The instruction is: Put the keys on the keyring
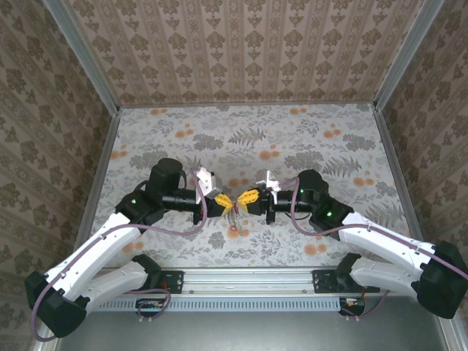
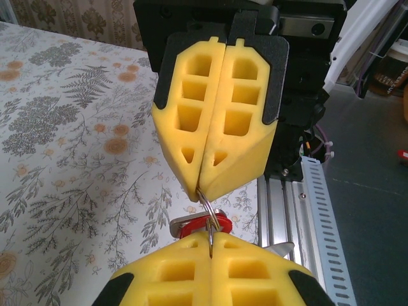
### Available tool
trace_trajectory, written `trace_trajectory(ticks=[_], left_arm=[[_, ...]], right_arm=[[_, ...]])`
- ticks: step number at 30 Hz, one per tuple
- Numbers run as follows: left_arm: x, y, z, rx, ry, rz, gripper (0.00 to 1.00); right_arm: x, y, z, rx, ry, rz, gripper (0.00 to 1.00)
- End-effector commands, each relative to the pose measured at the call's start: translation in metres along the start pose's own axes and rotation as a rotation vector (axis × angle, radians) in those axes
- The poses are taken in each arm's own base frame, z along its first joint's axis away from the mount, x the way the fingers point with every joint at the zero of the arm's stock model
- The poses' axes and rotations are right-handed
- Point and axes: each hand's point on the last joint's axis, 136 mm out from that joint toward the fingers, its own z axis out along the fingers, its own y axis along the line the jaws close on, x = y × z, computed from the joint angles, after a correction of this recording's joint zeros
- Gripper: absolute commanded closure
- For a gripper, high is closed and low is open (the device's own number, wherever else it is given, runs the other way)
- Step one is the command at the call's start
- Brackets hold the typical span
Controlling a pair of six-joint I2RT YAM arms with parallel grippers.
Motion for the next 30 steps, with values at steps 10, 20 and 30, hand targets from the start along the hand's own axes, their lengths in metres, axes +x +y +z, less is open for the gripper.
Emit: trace_trajectory(ticks=[10,20,30], left_arm=[[-0.016,-0.008,-0.004,0.013,-0.036,0.062,1.00],[0.009,0.038,-0.018,-0.306,0.063,-0.010,1.00],[0.000,0.024,-0.039,-0.385,0.012,0.028,1.00]], right_arm=[[-0.020,-0.006,-0.007,0.053,-0.038,-0.018,1.00],[0.035,-0.025,-0.046,0.294,0.090,0.185,1.00],[0.154,-0.056,-0.087,0.651,0.461,0.507,1.00]])
